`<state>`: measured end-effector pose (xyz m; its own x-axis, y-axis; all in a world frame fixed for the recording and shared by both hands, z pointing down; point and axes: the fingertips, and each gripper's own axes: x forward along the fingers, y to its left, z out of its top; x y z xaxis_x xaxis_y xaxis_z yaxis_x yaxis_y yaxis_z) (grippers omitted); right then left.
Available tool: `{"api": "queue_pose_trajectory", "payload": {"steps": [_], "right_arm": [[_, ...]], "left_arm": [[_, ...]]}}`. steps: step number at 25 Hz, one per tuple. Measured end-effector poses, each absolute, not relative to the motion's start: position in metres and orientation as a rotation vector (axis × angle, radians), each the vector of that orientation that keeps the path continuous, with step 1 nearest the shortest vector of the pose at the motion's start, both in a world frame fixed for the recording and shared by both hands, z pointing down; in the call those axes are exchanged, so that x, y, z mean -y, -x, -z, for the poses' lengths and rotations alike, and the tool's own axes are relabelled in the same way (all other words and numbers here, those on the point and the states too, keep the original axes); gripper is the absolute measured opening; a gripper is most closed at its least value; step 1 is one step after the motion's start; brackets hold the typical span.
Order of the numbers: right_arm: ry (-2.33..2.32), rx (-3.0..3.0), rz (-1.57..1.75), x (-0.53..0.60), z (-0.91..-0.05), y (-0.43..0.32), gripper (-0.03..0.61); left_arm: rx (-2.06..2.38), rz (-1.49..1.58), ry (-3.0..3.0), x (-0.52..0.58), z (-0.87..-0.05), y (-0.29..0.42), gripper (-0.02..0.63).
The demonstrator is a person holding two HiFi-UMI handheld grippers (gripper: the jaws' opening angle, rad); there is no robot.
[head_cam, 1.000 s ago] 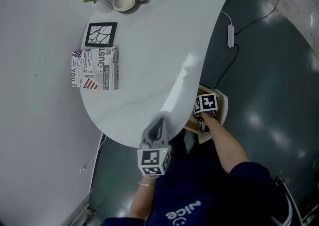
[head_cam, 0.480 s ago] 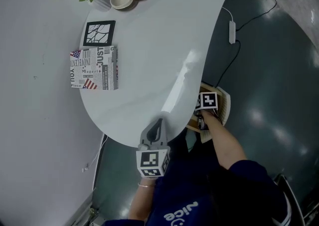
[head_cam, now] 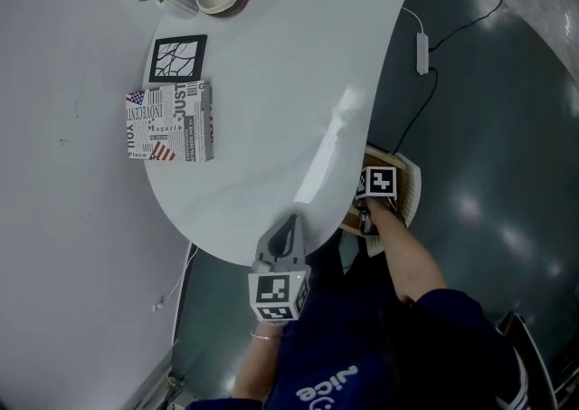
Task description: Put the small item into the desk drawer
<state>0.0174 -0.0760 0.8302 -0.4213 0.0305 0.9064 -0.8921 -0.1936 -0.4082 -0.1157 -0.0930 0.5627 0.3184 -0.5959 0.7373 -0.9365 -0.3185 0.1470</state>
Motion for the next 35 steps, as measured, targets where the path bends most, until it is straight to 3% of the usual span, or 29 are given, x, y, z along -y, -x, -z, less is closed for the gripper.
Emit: {"api": "queue_pose_trajectory", "payload": {"steps": [6,10,35], "right_arm": [[-1.077,1.358,-1.74,0.076,-0.823,-0.016,0.266],[-1.088,1.36,-1.792,0.079,-0.811,-0.017,0.301],[-1.15,1.658,-1.472,0.104,-0.678,-0.05,0.316]], "left_arm": [[1.342,-0.775,-2.02,0.09,-0.563,0.113,0.006],[1.344,-0.755,-2.04,0.091,-0.558,0.107,0.006],[1.409,-0.527,-2.094,0.08,-0.523,0.081,0.006]]}}
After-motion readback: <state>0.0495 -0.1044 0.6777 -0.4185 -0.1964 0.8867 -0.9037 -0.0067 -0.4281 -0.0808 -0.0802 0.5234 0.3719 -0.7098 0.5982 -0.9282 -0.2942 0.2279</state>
